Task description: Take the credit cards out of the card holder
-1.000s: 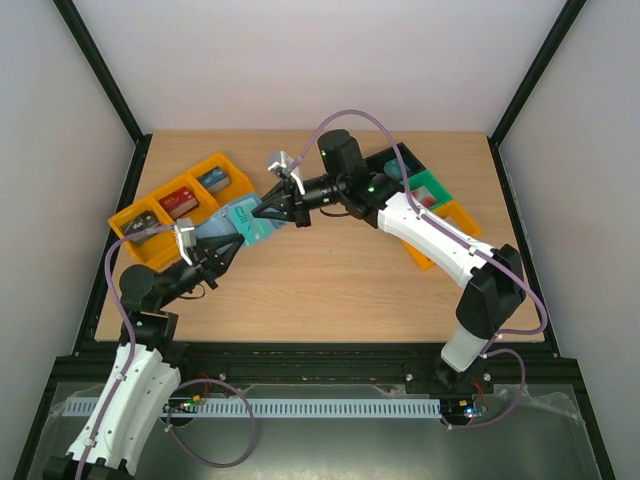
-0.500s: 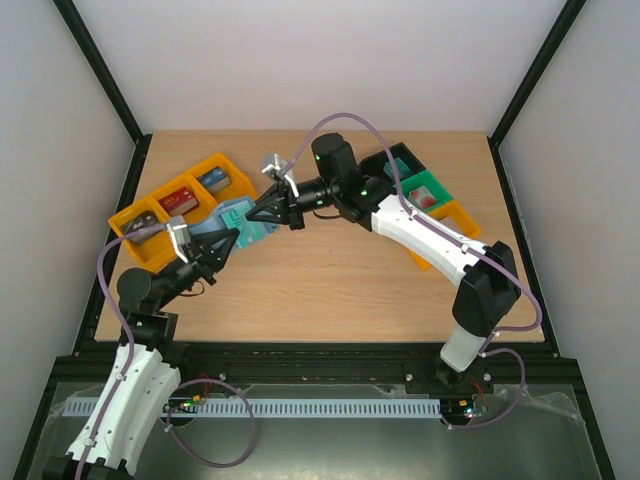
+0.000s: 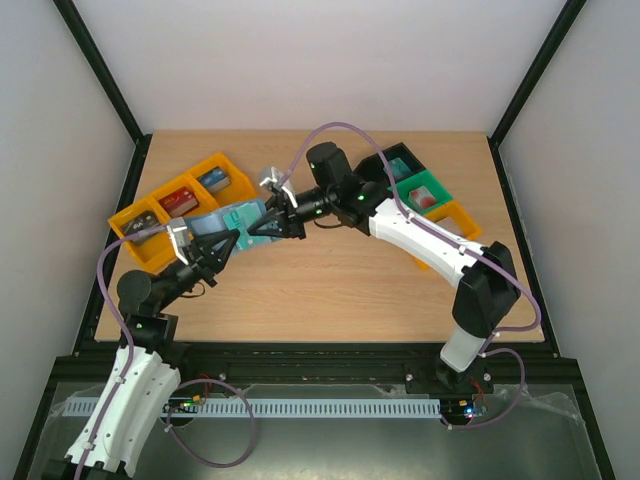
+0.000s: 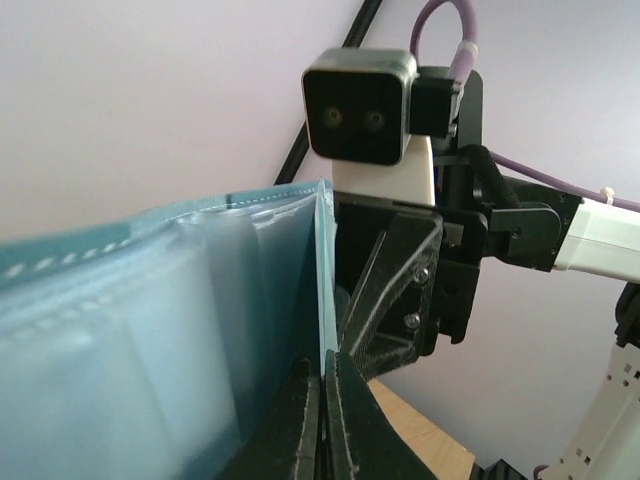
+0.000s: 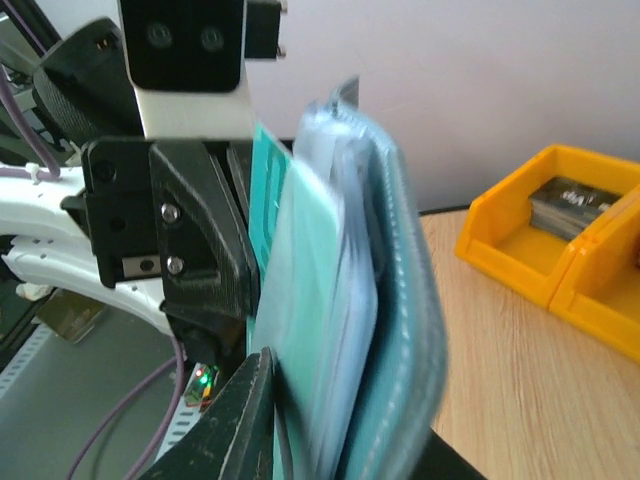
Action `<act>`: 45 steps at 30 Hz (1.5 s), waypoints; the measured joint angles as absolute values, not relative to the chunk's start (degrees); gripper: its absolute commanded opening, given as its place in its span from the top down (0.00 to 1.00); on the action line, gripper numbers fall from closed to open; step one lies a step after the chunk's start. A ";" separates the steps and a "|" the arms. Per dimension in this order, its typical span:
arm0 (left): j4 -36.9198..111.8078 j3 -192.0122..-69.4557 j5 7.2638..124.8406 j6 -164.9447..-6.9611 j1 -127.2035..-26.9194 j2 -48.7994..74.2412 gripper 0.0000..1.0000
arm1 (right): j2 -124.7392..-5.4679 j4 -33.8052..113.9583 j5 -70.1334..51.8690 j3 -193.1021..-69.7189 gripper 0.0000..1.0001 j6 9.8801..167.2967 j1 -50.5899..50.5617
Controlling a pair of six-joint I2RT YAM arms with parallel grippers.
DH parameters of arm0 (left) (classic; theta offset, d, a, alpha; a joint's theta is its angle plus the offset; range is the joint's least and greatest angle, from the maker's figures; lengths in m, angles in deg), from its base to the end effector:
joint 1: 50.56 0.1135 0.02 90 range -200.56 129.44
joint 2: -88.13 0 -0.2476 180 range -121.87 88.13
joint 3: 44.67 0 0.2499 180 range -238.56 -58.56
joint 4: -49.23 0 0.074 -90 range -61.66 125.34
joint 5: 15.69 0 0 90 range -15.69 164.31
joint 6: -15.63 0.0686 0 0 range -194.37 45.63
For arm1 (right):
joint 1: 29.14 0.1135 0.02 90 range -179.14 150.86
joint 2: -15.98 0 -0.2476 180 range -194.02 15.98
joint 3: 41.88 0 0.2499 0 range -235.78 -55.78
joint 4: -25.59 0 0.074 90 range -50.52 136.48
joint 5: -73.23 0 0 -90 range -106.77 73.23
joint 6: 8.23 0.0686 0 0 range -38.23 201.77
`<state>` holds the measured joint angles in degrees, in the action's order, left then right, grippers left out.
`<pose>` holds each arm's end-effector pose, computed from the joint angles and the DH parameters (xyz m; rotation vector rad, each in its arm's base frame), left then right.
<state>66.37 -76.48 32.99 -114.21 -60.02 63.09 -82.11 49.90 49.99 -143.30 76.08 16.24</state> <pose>0.1490 -0.0707 0.2986 0.3471 1.3037 -1.1484 0.2352 0.3281 0.3370 -1.5408 1.2972 1.5653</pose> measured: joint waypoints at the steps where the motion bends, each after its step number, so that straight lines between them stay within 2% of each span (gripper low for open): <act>1: 66.15 -76.48 33.08 -113.84 -60.02 63.09 0.98 | -81.97 50.14 50.05 -142.78 0.81 75.99 16.16; 6: 63.68 -76.50 33.91 -110.80 -60.04 63.53 0.98 | -80.69 51.29 50.45 -139.43 0.93 76.06 14.69; 11: 61.84 -76.54 33.78 -107.87 -60.15 63.70 0.98 | -79.33 51.84 50.62 -137.75 0.97 76.34 14.02; 21: 57.97 -76.96 35.53 -103.63 -58.75 64.99 0.98 | -76.66 54.51 48.50 -134.60 0.98 75.53 7.70; 26: 56.86 -76.87 37.12 -104.50 -57.52 66.13 0.98 | -76.10 54.27 42.40 -131.43 0.98 78.40 6.56; 36: 58.63 -73.39 41.63 -113.44 -54.92 67.07 0.97 | -92.55 58.22 37.29 -134.19 0.96 85.30 11.92; 38: 58.83 -72.65 42.13 -114.95 -54.57 67.13 0.98 | -96.05 59.93 37.77 -134.97 0.93 85.70 13.64; 40: 58.87 -72.15 42.63 -115.93 -54.31 67.16 0.98 | -98.78 61.50 38.36 -135.54 0.85 85.96 15.11; 45: 59.02 -71.89 43.37 -117.18 -54.00 67.18 0.98 | -103.55 66.51 37.01 -139.11 0.53 86.99 14.78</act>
<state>59.02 -71.89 43.37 -117.18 -54.00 67.18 -103.55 66.51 37.01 -139.11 86.99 14.78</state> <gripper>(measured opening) 0.028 0.311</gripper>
